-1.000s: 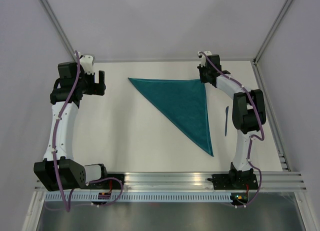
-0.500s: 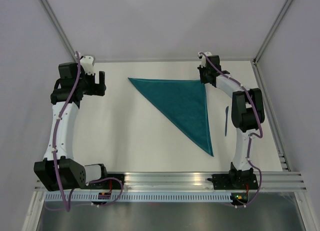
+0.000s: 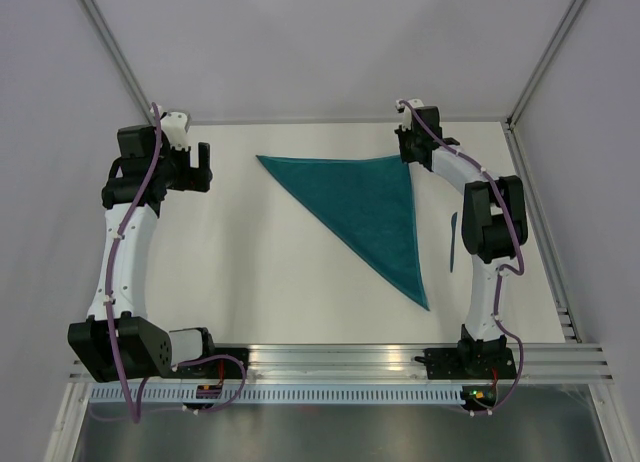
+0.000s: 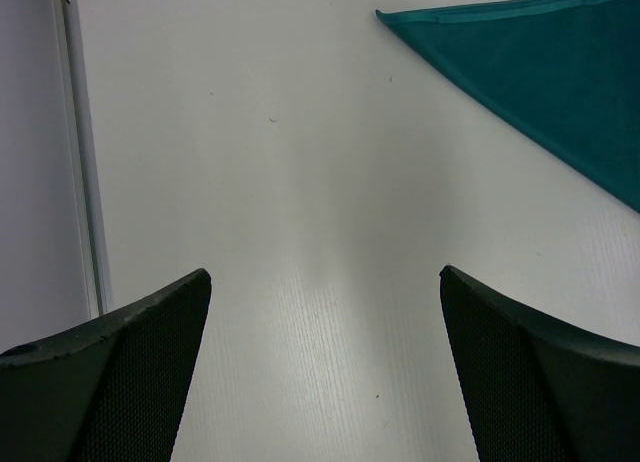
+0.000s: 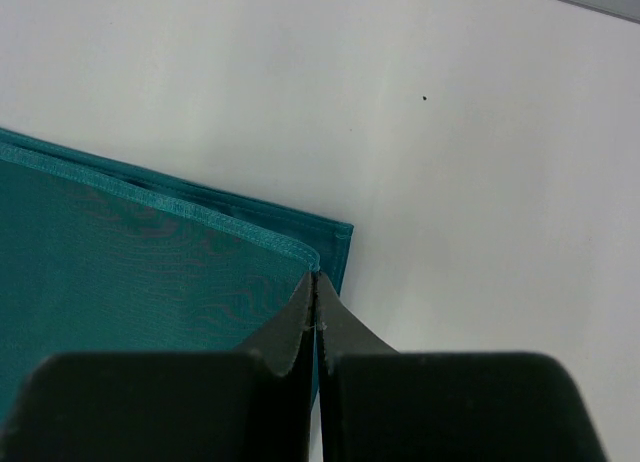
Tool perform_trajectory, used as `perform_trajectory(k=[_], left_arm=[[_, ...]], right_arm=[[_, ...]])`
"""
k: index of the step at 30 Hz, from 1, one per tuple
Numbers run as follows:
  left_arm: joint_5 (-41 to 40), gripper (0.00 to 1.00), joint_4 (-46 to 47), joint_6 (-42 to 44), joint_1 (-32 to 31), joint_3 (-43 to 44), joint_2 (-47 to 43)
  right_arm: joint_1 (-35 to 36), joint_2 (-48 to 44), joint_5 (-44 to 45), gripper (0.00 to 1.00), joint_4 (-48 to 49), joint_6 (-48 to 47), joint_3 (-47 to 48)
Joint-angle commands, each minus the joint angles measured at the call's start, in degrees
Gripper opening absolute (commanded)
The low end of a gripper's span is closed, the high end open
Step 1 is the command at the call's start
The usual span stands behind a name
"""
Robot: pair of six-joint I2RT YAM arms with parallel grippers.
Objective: Fold the napkin, place the utensils inside, and roll it up
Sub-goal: Fold the napkin at the center of the board.
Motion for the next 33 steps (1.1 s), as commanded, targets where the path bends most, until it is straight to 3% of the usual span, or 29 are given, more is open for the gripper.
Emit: perform_trajectory(k=[1,25,27,31,33], left_arm=[[0.92,0.98,1.61,-1.62,0.26,-0.21,0.13],[1.19,0.98,1.61,-1.62,0.18,-0.21,0.83],[1.36,0.98,1.61,-1.62,0.27,-0.29,0.92],[1.45,0.98,1.61,-1.35,0.26,-0.38,1.01],[1.63,0.98,1.61,-1.18,0.26,-0.38,1.10]], right_arm=[[-0.35,1.18,0.59,0.00,0.79,0.51,2.12],[-1.32,3.38,0.42,0.01,0.88,0.60,1.59],[-1.32,3.56,0.51,0.07,0.70,0.60,1.94],[-1.49,3.56,1.12,0.43,-0.09,0.86,2.55],[-1.58,3.65,1.12,0.51,-0.79,1.12,3.86]])
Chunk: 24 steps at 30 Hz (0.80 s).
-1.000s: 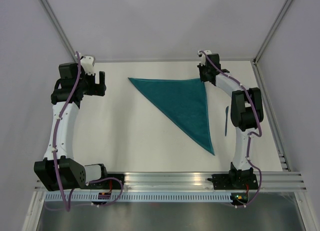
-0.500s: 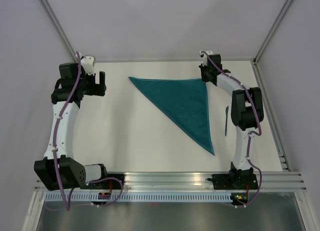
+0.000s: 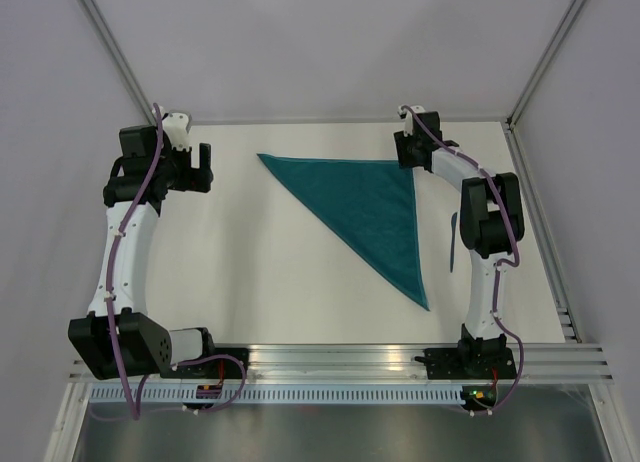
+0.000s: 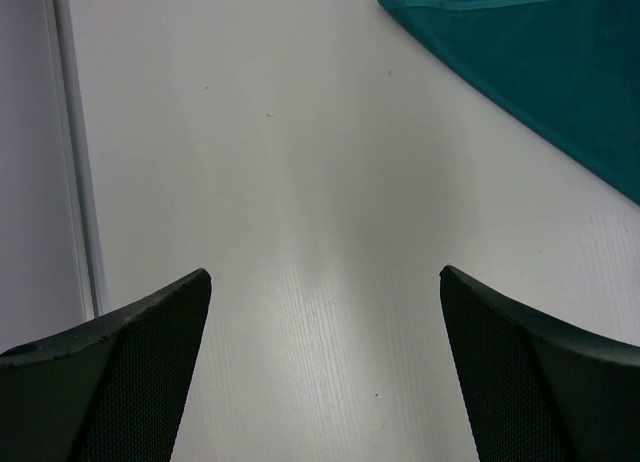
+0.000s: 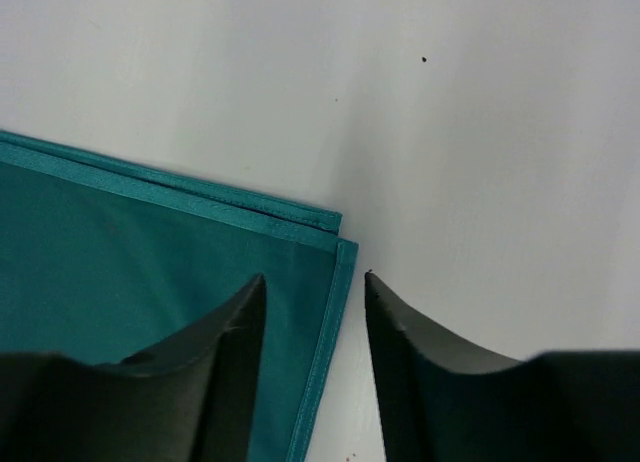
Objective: Fold the napkin, place the utensils inside, and roll it up
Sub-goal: Fold the napkin at the center of the board, then pick up the knife at the center of the board.
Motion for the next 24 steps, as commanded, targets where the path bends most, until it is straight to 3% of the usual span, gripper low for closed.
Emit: perform_trajectory(k=[1,8,18,24], left_arm=[[1.63,0.98,1.59,-1.29,0.26,-0.18,0.51],[3.82,0.98,1.77,-0.58,0.35,-0.18,0.69],[11.03,0.98,2.38,-0.67,0.27,-1.94,-2.21],[14.19,0.98,2.47,-0.76,0.26,-2.99,-3.62]], right_arm=[[-0.66,0.13,0.55,0.55,-1.03,1.19,4.13],[-4.09,-5.93,-3.83,0.56,-9.89,3.56,4.23],[-8.66,-28.76,-4.03,0.55,-16.24,-1.52,-25.71],[-11.65,-34.68,-2.79,0.55,-19.58,-3.99,-36.11]])
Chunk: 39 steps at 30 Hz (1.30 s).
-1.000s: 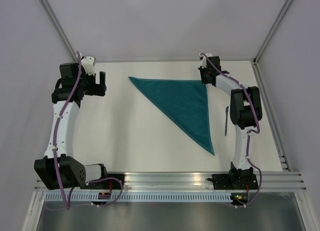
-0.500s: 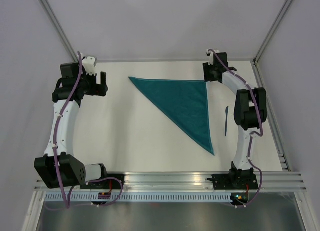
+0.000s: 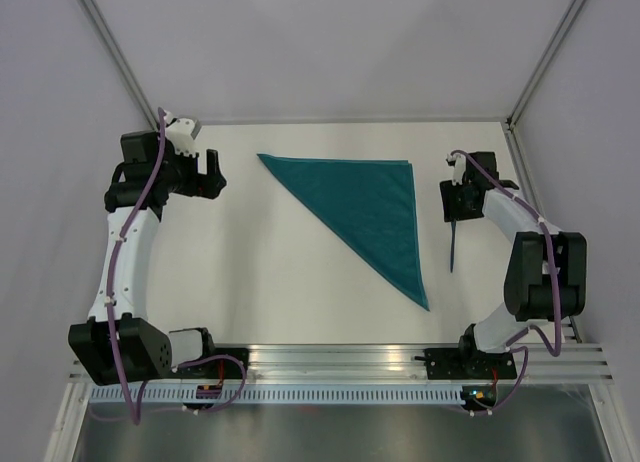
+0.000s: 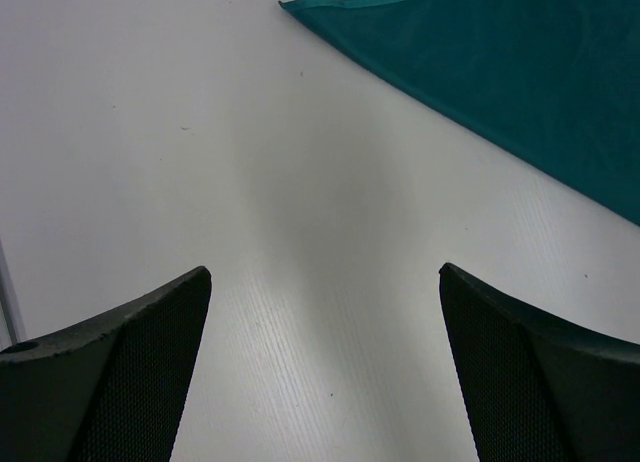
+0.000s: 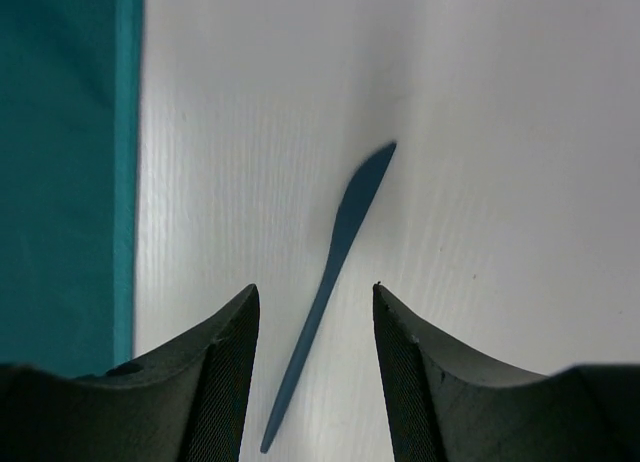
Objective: Fold the napkin, place the utensils inside, and roll it up
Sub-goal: Pick up the knife at the center of the board.
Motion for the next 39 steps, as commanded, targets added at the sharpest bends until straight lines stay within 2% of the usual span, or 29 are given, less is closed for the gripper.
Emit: perform_trajectory(k=[1,8,13,18,28,35,39], left_arm=[[4.58,0.98,2.14,-0.85,0.26,-0.81,-2.55],[5.46,0.98,3.02,-1.64,0.27,-2.04,-3.43],[4.67,0.98,3.29,-1.11,0.35,-2.74,-4.31],[4.84,0.98,3.29,-0.94,0.26,-2.92,-4.49],[5.02,0.98,3.46,-1.11,0.26,-2.92,-4.05],[4.93,0.98,3.64,-1.11,0.35,-2.92,-3.43],[4.94,0.98,3.64,-1.20,0.26,-2.92,-3.25]], right_arm=[[-1.29,-2.15,1.76,0.55,-5.18,-2.18,-3.59],[-2.26,0.56,-1.05,0.53,-6.23,-1.48,-3.69],[-2.17,1.97,-1.67,0.46,-6.67,-1.66,-3.51],[-2.18,3.55,-0.53,0.45,-6.24,-1.83,-4.12],[-2.26,6.10,-0.70,0.37,-5.71,-2.09,-4.56],[-2.26,7.86,-1.32,0.27,-5.18,-2.18,-4.83],[-2.35,8.22,-1.49,0.16,-5.01,-2.18,-4.74]])
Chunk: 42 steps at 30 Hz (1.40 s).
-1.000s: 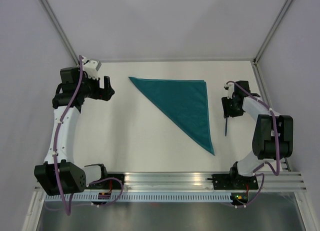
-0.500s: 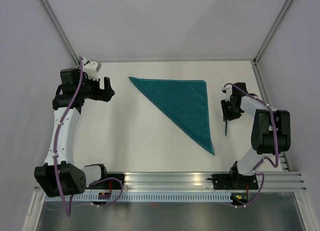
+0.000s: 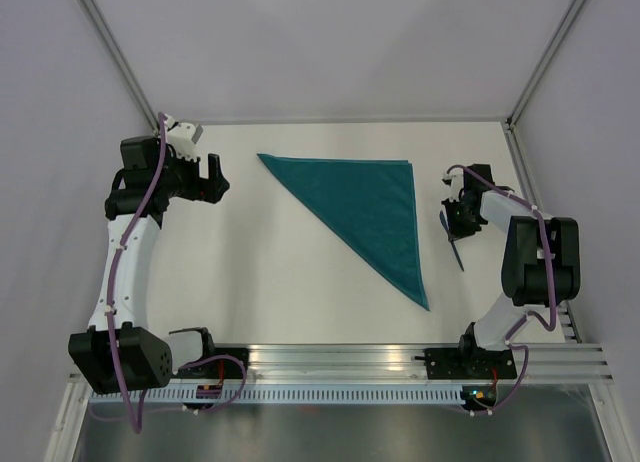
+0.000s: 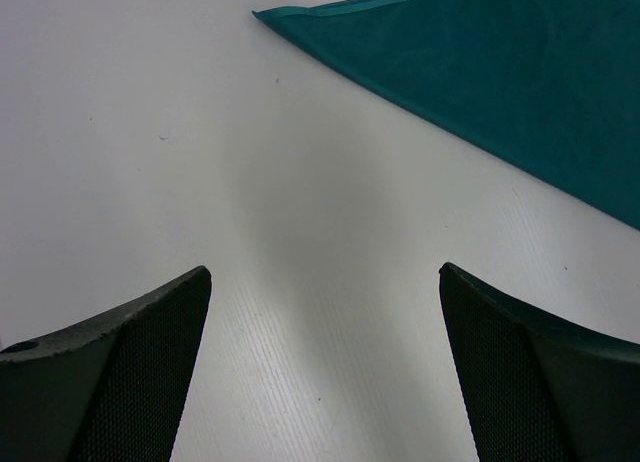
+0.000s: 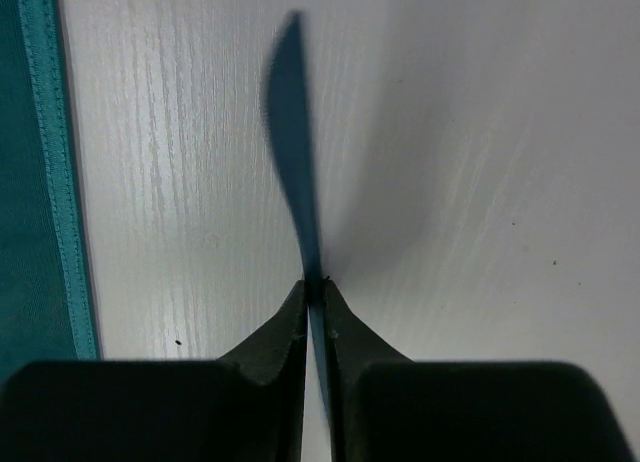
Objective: Fold the napkin, place the utensils inside, and roll it up
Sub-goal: Pick up the knife at the center of the board, then place the knife on the napkin.
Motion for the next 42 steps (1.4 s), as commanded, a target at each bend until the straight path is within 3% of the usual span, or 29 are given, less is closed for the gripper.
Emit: perform_trajectory(k=[1,10,28,42], left_arm=[[1.50,0.98,2.35,-1.26,0.26,-0.10,-0.33],[1.42,0.98,2.35,-1.35,0.26,-0.10,0.38],[1.50,0.98,2.88,-1.53,0.26,0.07,1.70],[-1.22,0.98,2.79,-1.09,0.26,0.69,2.58]], right_arm=[[-0.25,2.77,1.30,0.11,-1.03,-0.02,-0.45],[-0.25,1.90,0.25,0.00,-1.82,-0.19,1.56],[0.62,-0.22,-2.21,0.00,-7.00,0.42,9.21],[22.32,8.21,-0.63,0.00,-12.36,6.48,27.64]])
